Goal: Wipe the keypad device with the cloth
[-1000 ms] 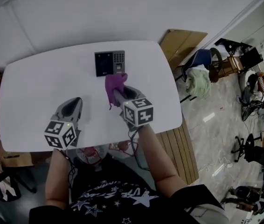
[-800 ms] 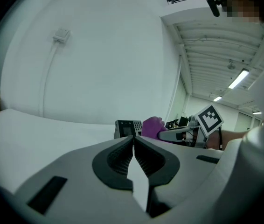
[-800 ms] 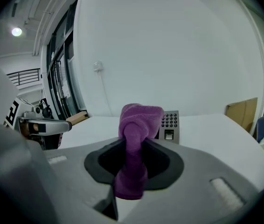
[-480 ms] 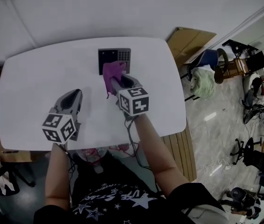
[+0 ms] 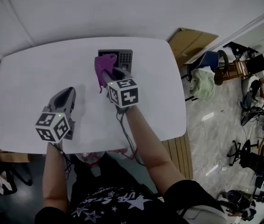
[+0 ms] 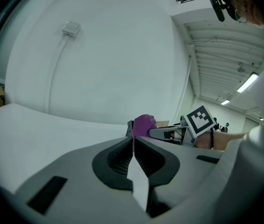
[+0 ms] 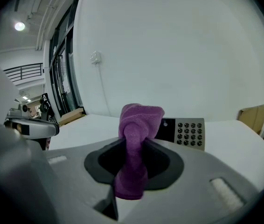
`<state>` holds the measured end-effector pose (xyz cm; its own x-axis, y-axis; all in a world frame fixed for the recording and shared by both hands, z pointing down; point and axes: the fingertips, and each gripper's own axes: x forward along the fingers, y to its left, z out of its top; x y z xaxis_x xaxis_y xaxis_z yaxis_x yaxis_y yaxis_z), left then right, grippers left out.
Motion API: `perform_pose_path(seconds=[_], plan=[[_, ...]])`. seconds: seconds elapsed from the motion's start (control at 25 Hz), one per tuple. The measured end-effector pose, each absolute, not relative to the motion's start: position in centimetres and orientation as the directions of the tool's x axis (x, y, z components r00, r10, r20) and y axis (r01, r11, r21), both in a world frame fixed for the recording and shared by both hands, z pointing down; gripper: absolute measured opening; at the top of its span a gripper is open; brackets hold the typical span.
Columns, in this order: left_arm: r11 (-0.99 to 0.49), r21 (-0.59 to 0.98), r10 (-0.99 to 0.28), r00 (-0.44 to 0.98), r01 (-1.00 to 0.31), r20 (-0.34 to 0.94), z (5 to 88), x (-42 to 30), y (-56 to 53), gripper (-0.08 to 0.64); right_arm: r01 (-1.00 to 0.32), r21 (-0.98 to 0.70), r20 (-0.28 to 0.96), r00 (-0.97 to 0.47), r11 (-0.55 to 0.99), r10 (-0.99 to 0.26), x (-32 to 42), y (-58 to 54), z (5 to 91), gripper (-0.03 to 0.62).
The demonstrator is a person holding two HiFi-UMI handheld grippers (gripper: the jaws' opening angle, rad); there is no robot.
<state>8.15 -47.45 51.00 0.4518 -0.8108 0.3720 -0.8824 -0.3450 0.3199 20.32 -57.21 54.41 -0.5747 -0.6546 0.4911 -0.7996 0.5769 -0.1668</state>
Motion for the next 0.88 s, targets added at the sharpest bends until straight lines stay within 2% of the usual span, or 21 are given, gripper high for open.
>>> perform_pose_path(seconds=[0.2,0.88], plan=[[-0.331,0.319,-0.810,0.441,-0.888,0.387,51.8,7.6,-48.1,0.018,-0.808,-0.115,0.500,-0.550,0.578,-0.669,19.6,-58.9,55.4,0.098],[-0.332,0.324,-0.800,0.447,-0.886,0.401,52.3,8.0,-48.7,0.018,-0.833,-0.130,0.525,-0.519,0.538,-0.675,21.1,-61.1,56.9,0.098]])
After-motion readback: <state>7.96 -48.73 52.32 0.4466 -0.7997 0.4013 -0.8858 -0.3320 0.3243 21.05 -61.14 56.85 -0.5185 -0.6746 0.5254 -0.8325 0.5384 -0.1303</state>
